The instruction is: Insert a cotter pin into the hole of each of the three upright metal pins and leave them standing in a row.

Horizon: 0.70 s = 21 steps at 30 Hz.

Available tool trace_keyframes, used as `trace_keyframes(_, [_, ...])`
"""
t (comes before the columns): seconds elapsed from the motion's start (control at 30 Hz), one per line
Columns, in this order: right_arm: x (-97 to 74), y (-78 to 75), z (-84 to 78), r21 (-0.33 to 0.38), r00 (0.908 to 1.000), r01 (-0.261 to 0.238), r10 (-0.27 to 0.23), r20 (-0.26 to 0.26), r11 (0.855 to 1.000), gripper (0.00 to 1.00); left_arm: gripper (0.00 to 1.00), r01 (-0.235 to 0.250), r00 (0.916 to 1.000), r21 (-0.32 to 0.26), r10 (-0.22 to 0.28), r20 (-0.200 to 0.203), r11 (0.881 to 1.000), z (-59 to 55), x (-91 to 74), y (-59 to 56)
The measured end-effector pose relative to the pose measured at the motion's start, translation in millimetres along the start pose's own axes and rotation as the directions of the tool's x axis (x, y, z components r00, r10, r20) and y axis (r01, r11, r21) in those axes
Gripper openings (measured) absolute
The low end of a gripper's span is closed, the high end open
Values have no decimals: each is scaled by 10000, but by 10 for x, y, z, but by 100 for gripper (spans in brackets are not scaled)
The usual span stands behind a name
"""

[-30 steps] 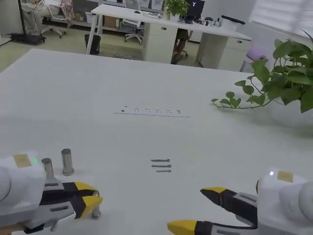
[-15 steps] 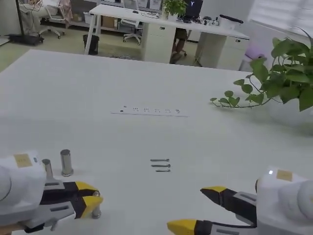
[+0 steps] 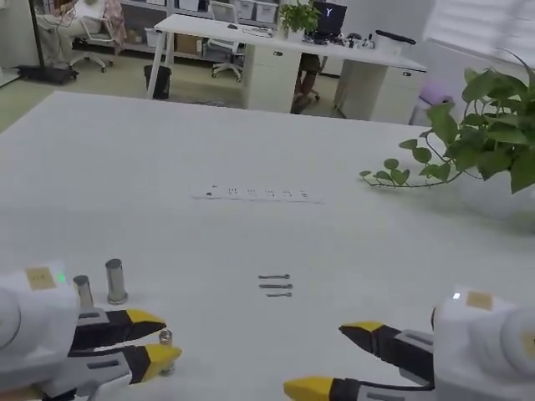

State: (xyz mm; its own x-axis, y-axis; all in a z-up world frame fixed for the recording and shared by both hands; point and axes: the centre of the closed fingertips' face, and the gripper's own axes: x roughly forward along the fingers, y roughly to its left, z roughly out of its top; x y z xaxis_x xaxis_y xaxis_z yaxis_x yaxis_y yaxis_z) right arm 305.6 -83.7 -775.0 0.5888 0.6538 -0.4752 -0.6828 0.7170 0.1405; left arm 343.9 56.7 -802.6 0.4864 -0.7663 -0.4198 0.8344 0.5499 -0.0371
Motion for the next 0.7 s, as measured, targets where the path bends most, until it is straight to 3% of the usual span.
trace_keyframes(0.27, [68, -97, 79, -162, 10000, -15, 15, -20, 9999, 61, 36, -415, 9985, -321, 426, 353, 9986, 63, -108, -40])
trace_keyframes(0.43, [134, -186, 119, -165, 10000, -7, 6, -66, 9999, 56, 42, -713, 9967, -412, 728, 351, 9966, 44, -185, -73])
trace_keyframes(0.7, [265, -360, 191, -800, 9993, 68, -97, -370, 9968, 49, 51, -1194, 9895, -1074, 1273, 690, 9870, 70, -302, -112])
